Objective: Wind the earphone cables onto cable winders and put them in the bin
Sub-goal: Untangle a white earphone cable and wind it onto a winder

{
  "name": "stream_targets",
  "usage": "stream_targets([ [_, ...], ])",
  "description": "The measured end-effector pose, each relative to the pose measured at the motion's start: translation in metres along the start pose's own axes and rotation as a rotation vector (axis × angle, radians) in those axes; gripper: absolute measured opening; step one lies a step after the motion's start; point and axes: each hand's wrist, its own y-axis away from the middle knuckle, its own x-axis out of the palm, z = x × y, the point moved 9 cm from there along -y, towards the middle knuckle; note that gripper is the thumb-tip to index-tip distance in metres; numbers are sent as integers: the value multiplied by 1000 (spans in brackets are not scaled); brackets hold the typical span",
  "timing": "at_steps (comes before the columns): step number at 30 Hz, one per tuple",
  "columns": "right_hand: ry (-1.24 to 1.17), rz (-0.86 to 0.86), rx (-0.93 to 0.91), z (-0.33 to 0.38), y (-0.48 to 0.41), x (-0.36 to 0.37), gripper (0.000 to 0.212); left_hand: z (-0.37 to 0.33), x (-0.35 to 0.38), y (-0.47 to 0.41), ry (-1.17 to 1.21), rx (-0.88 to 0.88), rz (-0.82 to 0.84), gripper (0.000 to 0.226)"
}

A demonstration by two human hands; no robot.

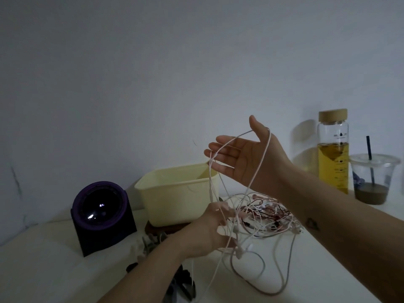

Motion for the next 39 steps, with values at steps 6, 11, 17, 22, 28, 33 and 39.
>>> stream_targets([
  [6,-25,-4,-22,4,-1,4,72,-2,8,2,-98,-70,5,17],
  [11,-81,-88,-85,21,1,-11,60,11,-29,5,156,-167,-227,21],
  [17,-91,-169,-93,27,-4,-32,53,13,-118,32,357,-147,-612,26],
  [22,19,-121,2,11,-10,-30,38,-3,-159,49,356,-49,-699,23],
  [28,447,12,-39,4,-15,-14,13,-21,-177,59,653,54,-715,18],
  [33,736,128,-67,-8,-12,-6,10,-24,-189,62,948,116,-738,20],
  [39,944,270,19,-39,-14,3,15,-35,-205,70,903,151,-779,22],
])
